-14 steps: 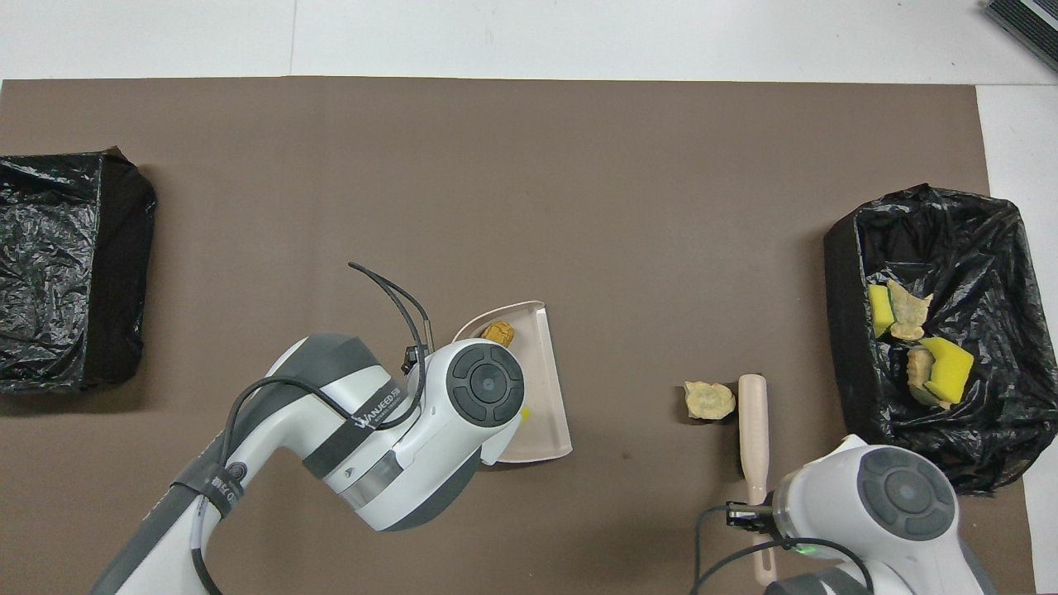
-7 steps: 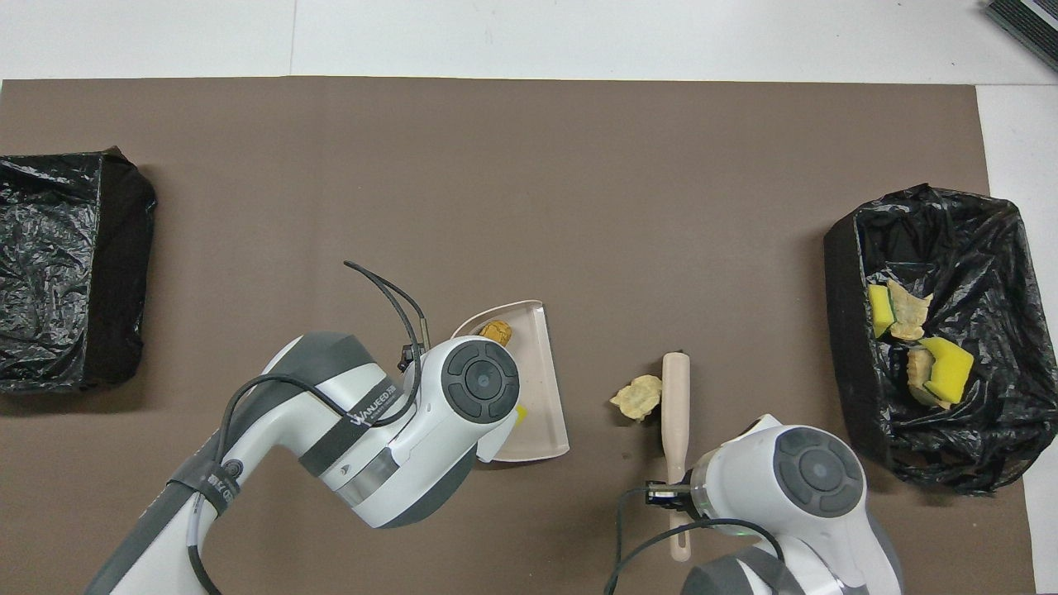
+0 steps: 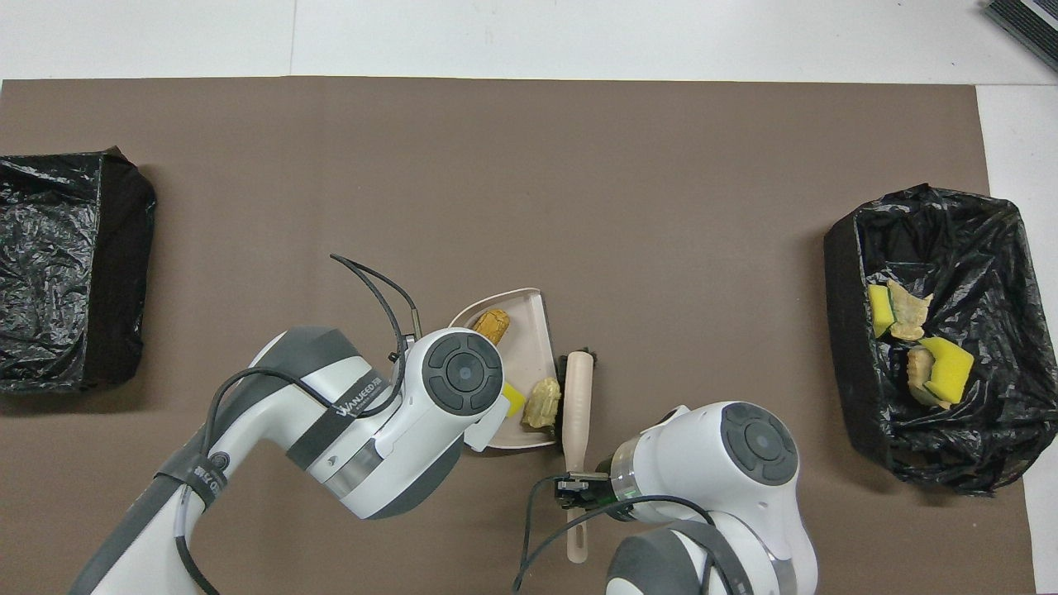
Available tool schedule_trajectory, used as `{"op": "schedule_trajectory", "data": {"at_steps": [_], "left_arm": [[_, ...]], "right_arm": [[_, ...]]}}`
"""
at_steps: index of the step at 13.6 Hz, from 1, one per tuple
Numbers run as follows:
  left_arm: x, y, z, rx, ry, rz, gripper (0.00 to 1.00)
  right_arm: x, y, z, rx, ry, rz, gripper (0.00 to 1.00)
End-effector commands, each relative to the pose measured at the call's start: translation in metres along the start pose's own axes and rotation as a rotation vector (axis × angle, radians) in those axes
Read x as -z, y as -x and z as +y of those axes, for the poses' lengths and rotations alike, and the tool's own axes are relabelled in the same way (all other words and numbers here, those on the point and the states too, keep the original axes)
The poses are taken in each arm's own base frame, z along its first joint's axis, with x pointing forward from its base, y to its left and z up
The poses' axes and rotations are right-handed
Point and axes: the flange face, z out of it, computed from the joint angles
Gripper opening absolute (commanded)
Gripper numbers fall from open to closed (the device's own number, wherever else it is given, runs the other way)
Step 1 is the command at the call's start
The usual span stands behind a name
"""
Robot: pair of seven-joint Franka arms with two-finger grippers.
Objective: Sweep and dump trash in bin
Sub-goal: 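Brush the last crust into the dustpan with the right gripper, then carry the loaded dustpan with the left gripper to the nearer bin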
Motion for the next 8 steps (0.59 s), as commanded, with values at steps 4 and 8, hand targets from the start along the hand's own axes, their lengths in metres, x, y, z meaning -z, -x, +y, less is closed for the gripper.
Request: {"op": "schedule_trajectory", "data": {"at_steps": [4, 8], "left_arm": [[-0.007, 0.022, -0.028, -0.03, -0.048, 0.053, 0.0], [-0.008, 0.039, -0.045, -0.081, -0.033, 0.1, 0.0]], "right_arm": [[0.012, -0.002, -0.015, 0.054, -0.224, -0.033, 0.0], [0.037, -0.001, -0.01, 0.104, -0.15, 0.007, 0.0]]}}
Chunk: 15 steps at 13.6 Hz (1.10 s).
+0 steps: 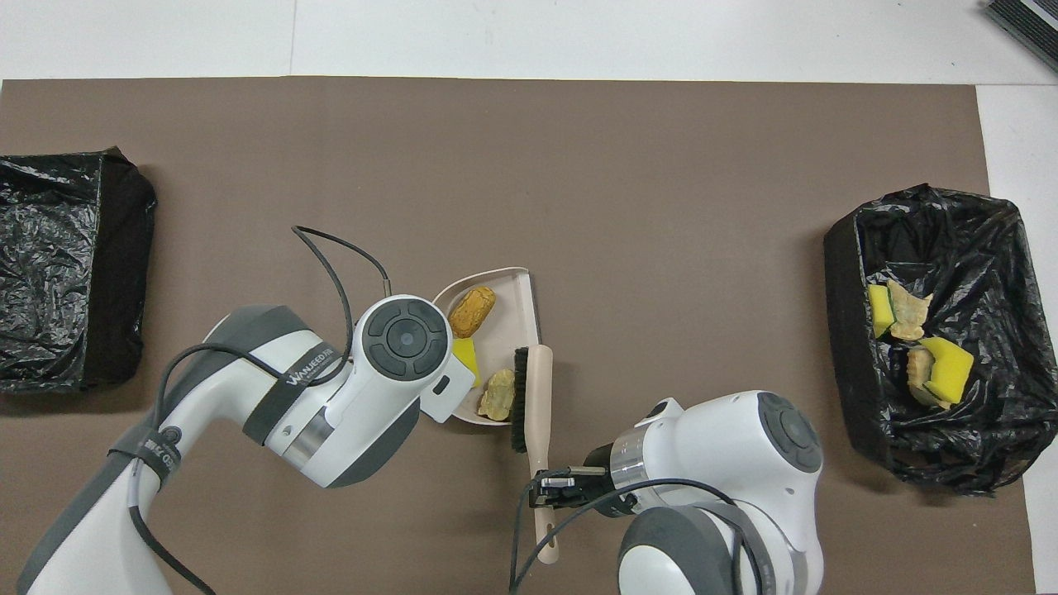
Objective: Sweep and dump trash in bin
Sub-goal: 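Carry the loaded dustpan with the left gripper to the nearer bin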
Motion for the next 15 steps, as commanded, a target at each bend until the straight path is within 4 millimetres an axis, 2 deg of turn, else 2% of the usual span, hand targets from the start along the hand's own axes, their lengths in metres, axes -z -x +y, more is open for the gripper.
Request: {"op": "schedule_trajectory", "data": {"at_steps": [1, 3, 5, 7, 9, 11, 12, 13, 14, 15], "left_arm": [[0.003, 0.016, -0.008, -0.031, -0.008, 0.037, 0.0], [0.009, 0.029, -0.016, -0.047, 0.001, 0.066, 0.0], [0.022, 0.06, -0.029, -0.049, -0.001, 0.091, 0.0], [0.038, 0.106, -0.045, -0.083, -0.007, 0.114, 0.0], [0.051, 0.164, -0.068, -0.071, -0.014, 0.13, 0.0], [0.062, 0.225, -0.092, -0.049, -0.022, 0.129, 0.0], [0.065, 0.256, -0.102, -0.047, -0.037, 0.129, 0.0], [0.07, 0.29, -0.112, -0.032, -0.058, 0.129, 0.0], [0.074, 0.322, -0.119, 0.016, -0.062, 0.127, 0.0], [0.076, 0.358, -0.125, 0.061, -0.072, 0.125, 0.0]], "right_arm": [[0.031, 0.0, -0.003, 0.044, 0.038, 0.026, 0.0], [0.052, 0.0, -0.019, 0.049, 0.114, 0.041, 0.0], [0.076, -0.001, -0.032, 0.066, 0.195, 0.069, 0.0], [0.09, -0.001, -0.037, 0.108, 0.267, 0.107, 0.0], [0.097, -0.003, -0.037, 0.131, 0.331, 0.105, 0.0], [0.097, -0.003, -0.037, 0.13, 0.338, 0.106, 0.0], [0.091, 0.0, -0.041, 0.121, 0.347, 0.102, 0.0], [0.073, 0.001, -0.047, 0.073, 0.367, 0.093, 0.0], [0.049, 0.012, -0.063, 0.075, 0.402, 0.09, 0.0], [0.039, 0.019, -0.071, 0.074, 0.42, 0.097, 0.0]]}}
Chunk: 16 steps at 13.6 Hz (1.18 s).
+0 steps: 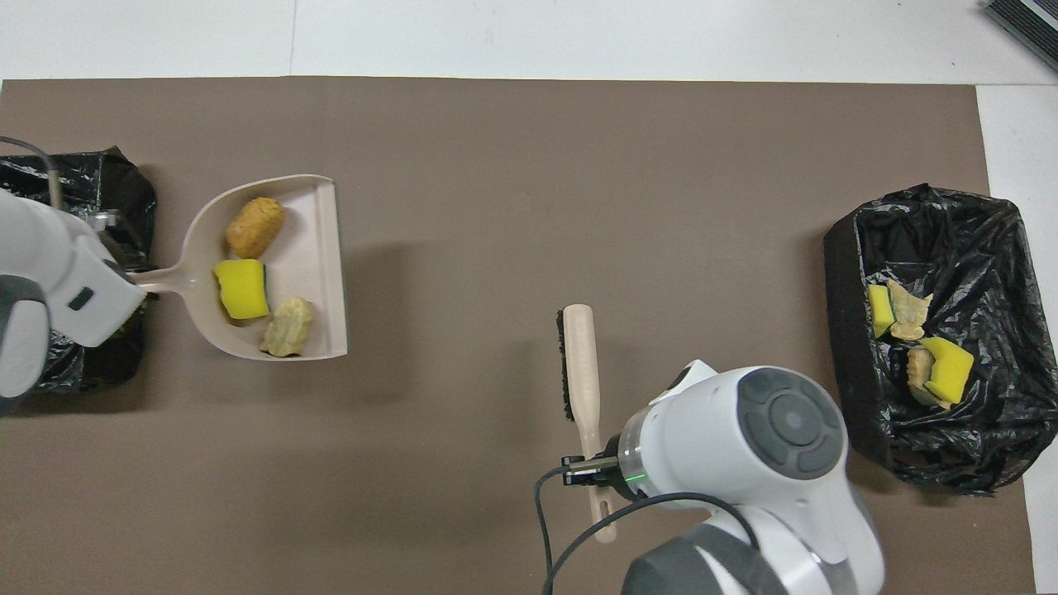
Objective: Sweep and dump trash in bin
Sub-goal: 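Carry the loaded dustpan with the left gripper to the nearer bin, then tip the dustpan over the bin with the left gripper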
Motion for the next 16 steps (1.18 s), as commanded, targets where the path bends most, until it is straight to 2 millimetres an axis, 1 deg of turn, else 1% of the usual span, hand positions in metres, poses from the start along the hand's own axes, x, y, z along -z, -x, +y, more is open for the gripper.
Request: {"op": "schedule_trajectory", "data": {"at_steps": [1, 2, 3, 4, 5, 6, 7, 8, 9, 10, 11, 13, 14, 16], "left_arm": [[0.017, 0.077, -0.022, 0.054, -0.016, 0.012, 0.0], [0.022, 0.099, -0.032, 0.04, -0.033, 0.012, 0.0], [0.026, 0.132, -0.039, 0.06, -0.05, 0.006, 0.0], [0.027, 0.16, -0.044, 0.061, -0.058, -0.005, 0.0], [0.029, 0.181, -0.047, 0.029, -0.068, -0.017, 0.0], [0.026, 0.21, -0.049, 0.005, -0.068, -0.037, 0.0], [0.022, 0.231, -0.051, -0.011, -0.061, -0.078, 0.0], [0.017, 0.25, -0.051, -0.018, -0.044, -0.134, 0.0], [0.015, 0.262, -0.054, -0.033, -0.034, -0.193, 0.0], [0.014, 0.272, -0.06, -0.045, -0.03, -0.241, 0.0], [0.01, 0.278, -0.065, -0.059, -0.029, -0.284, 0.0], [0.004, 0.288, -0.068, -0.088, -0.024, -0.396, 0.0], [0.0, 0.291, -0.069, -0.082, -0.018, -0.463, 0.0], [-0.009, 0.281, -0.07, -0.063, 0.004, -0.59, 0.0]], "right_arm": [[-0.022, 0.014, -0.038, -0.02, 0.068, 0.005, 0.0], [-0.036, 0.019, -0.054, -0.025, 0.075, 0.008, 0.0], [-0.049, 0.021, -0.073, -0.021, 0.082, 0.029, 0.0], [-0.054, 0.01, -0.084, -0.02, 0.11, 0.04, 0.0], [-0.055, -0.001, -0.099, -0.025, 0.116, 0.049, 0.0], [-0.061, -0.005, -0.116, -0.026, 0.118, 0.046, 0.0], [-0.07, -0.006, -0.128, -0.02, 0.129, 0.038, 0.0], [-0.081, -0.014, -0.129, -0.012, 0.156, 0.042, 0.0], [-0.084, -0.022, -0.132, -0.001, 0.173, 0.06, 0.0], [-0.08, -0.028, -0.133, -0.004, 0.171, 0.064, 0.0], [-0.079, -0.035, -0.132, -0.016, 0.164, 0.065, 0.0], [-0.089, -0.038, -0.138, -0.018, 0.159, 0.06, 0.0], [-0.096, -0.04, -0.14, -0.026, 0.159, 0.061, 0.0], [-0.1, -0.044, -0.143, -0.053, 0.142, 0.084, 0.0]]}}
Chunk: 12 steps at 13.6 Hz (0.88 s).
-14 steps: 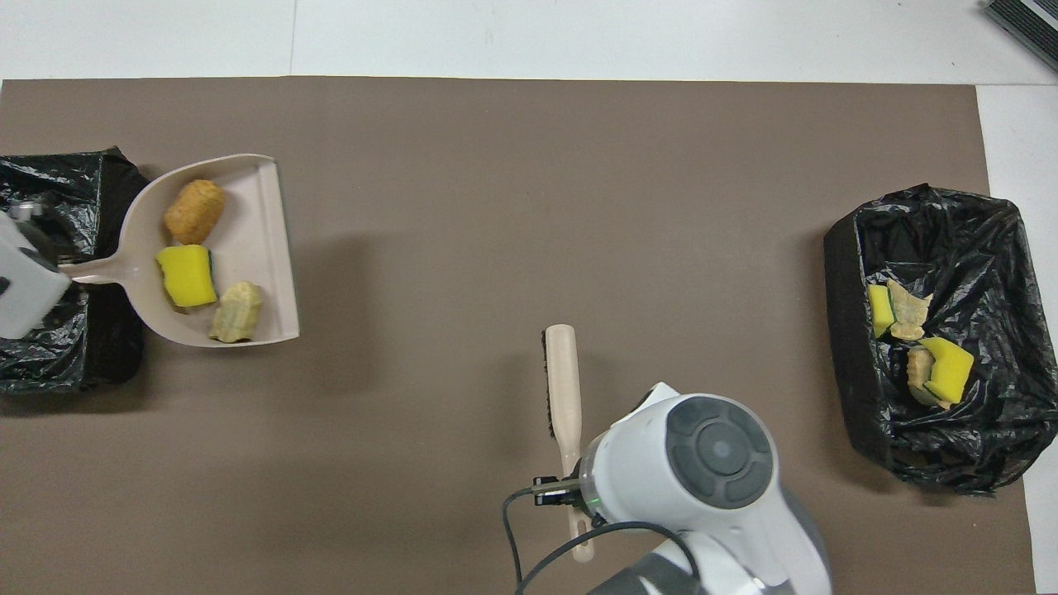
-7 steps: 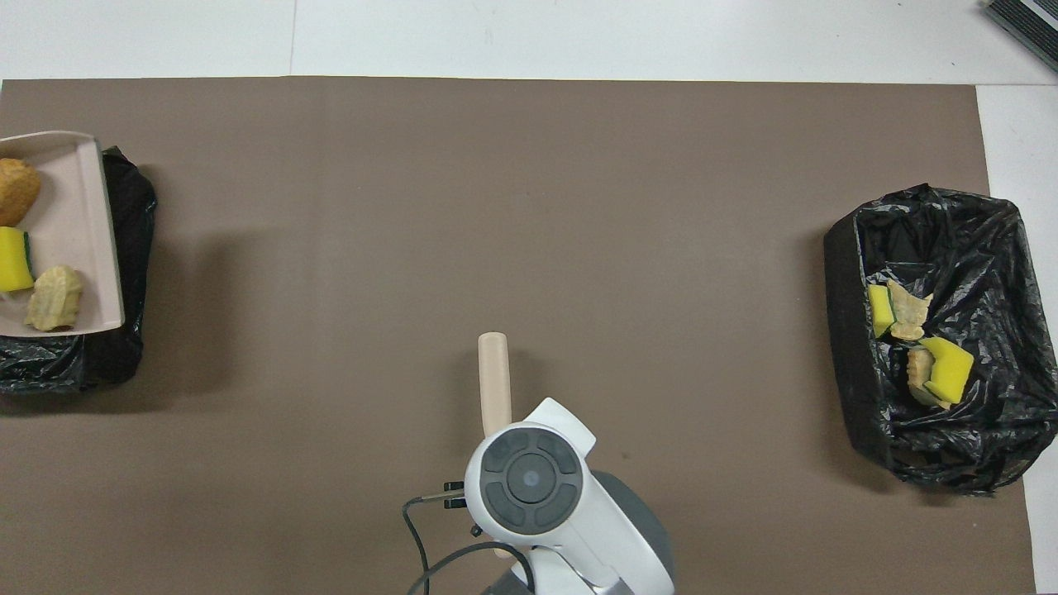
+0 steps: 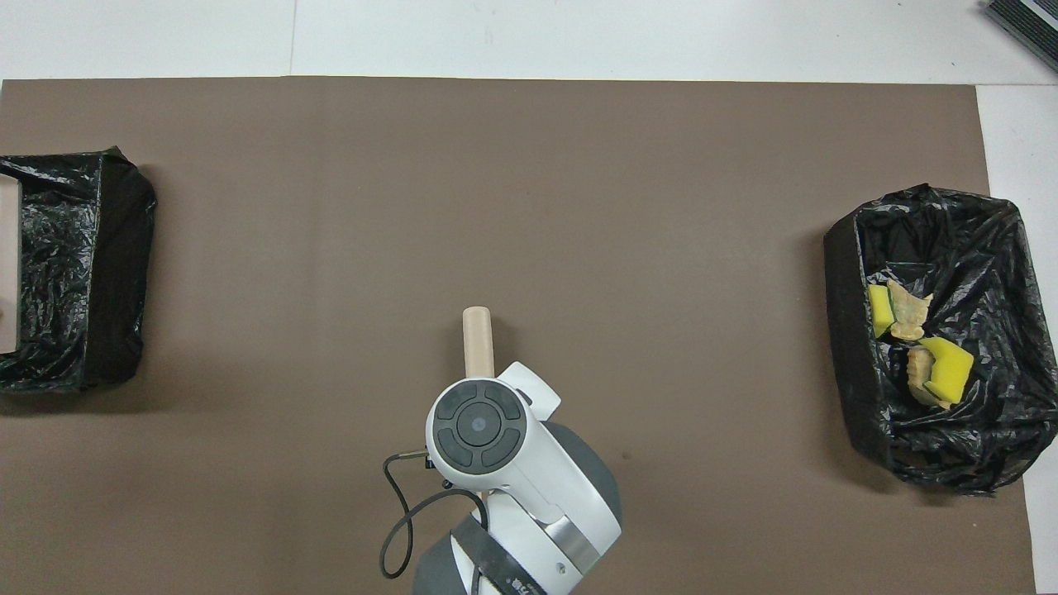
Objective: Sweep and dump trash in bin
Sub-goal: 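Tip the dustpan over the bin with the left gripper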
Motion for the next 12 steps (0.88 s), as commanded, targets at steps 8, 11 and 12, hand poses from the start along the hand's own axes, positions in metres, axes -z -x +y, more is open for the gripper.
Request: {"op": "schedule_trajectory", "data": {"at_steps": [8, 11, 12], "left_arm": [[0.017, -0.035, -0.008, -0.049, 0.041, -0.391, 0.0], [0.049, -0.013, 0.004, -0.013, 0.026, -0.421, 0.0], [0.059, -0.008, 0.008, 0.001, 0.029, -0.429, 0.0]], "right_arm": [[-0.034, 0.105, -0.017, -0.028, 0.085, -0.021, 0.0], [-0.052, 0.129, -0.001, 0.0, 0.087, -0.007, 0.0], [-0.051, 0.129, 0.0, -0.005, 0.086, -0.007, 0.0]]}}
